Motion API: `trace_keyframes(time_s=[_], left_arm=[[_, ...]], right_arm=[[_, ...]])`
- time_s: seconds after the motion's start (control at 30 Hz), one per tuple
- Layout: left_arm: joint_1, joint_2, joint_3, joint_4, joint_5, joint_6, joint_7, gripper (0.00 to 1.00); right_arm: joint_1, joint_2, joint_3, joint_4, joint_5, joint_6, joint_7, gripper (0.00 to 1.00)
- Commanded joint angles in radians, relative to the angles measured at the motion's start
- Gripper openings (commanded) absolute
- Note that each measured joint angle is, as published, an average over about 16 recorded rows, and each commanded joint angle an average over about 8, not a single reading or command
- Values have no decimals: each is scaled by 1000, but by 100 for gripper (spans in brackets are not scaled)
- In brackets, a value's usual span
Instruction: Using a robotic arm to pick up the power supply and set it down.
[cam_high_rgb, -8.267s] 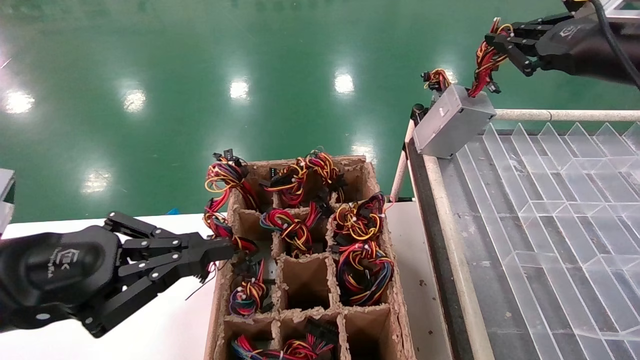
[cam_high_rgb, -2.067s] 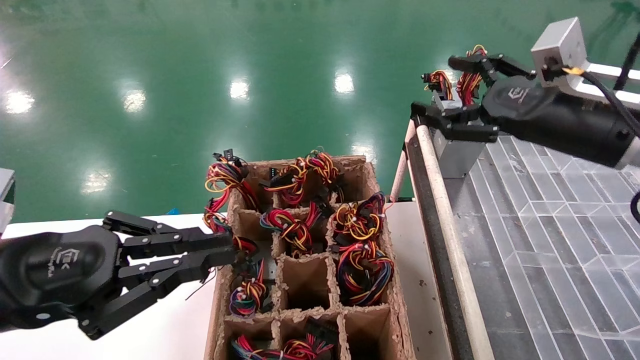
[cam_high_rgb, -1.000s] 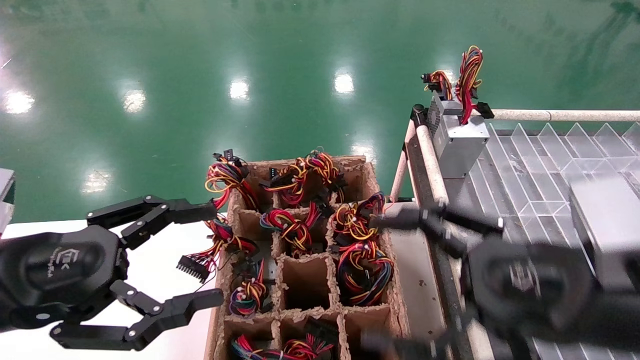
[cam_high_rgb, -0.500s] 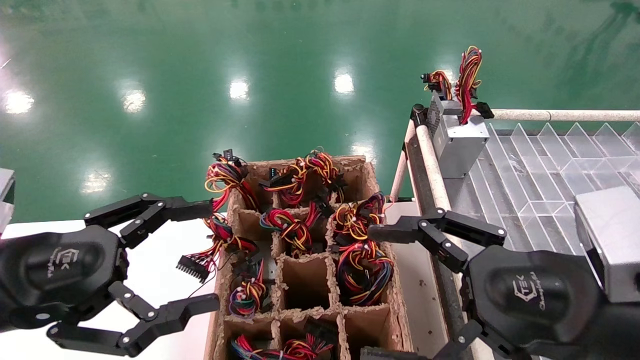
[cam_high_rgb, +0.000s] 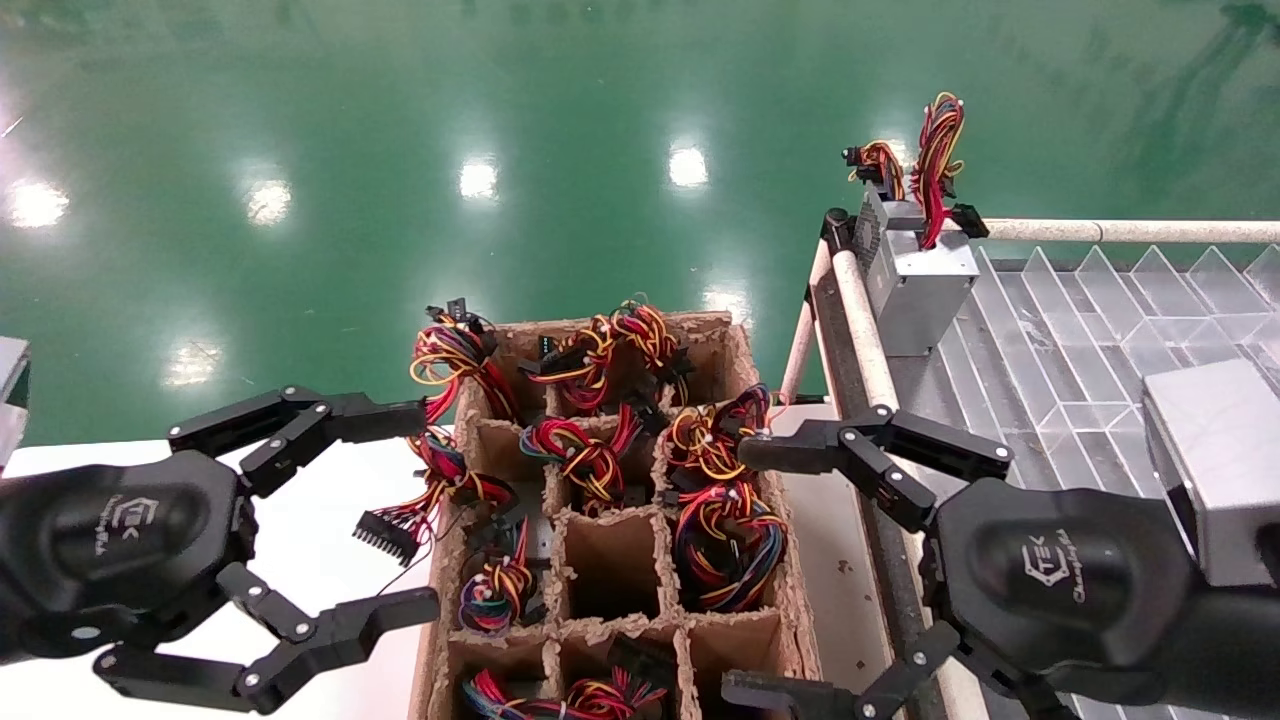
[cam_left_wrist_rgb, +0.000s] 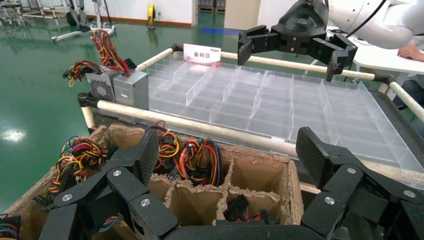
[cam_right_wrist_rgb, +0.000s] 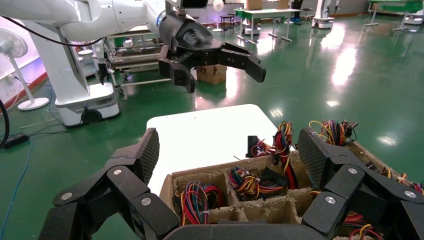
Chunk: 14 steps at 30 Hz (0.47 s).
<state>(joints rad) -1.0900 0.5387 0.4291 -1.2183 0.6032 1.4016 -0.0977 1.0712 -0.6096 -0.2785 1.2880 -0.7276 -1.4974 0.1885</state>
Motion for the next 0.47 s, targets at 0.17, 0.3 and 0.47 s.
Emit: trace_keyframes(time_s=[0.17,0.3,0.47], left_arm=[[0,0,0,0,0,0,0,100],[0,0,0,0,0,0,0,100],[0,0,0,0,0,0,0,100]], right_arm=[[2,-1,0,-3,-2,1,0,100],[3,-1,-1,-4,-2,1,-1,100],[3,-1,-1,-4,-3,2,-1,100]])
